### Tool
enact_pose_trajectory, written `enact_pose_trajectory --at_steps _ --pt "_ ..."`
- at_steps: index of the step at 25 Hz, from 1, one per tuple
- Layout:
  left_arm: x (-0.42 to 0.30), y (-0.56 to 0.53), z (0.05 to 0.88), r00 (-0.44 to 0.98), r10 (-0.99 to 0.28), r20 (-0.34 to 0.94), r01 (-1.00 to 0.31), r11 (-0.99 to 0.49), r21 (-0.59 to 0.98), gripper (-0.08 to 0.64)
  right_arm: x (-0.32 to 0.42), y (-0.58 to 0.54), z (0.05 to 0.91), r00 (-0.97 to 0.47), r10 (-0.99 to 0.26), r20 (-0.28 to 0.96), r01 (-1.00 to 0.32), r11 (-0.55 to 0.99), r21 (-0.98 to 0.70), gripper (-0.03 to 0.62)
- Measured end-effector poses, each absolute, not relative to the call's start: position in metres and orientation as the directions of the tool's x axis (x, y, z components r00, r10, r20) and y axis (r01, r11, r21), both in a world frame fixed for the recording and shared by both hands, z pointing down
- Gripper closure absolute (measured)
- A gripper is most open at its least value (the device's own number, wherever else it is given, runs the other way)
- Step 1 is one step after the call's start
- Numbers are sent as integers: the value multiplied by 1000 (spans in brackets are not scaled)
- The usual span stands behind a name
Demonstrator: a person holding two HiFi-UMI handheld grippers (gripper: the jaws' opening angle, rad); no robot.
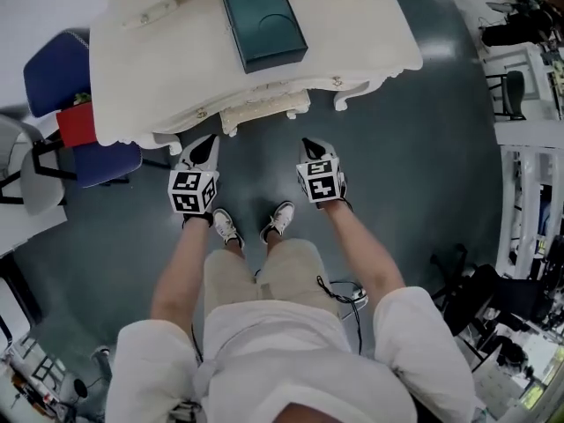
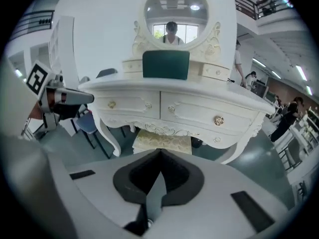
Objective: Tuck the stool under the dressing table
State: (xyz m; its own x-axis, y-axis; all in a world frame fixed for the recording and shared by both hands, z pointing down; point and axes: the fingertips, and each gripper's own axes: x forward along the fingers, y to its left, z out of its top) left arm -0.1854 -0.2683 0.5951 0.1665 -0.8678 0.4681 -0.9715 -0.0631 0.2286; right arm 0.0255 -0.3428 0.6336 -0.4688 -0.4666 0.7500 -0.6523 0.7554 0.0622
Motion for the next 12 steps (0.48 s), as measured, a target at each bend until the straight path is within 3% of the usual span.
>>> enact_pose_trajectory --at_steps 12 --pt "-190 -239 465 130 -936 327 -987 -89 137 543 25 -332 497 -616 -538 576 -691 720 -66 592"
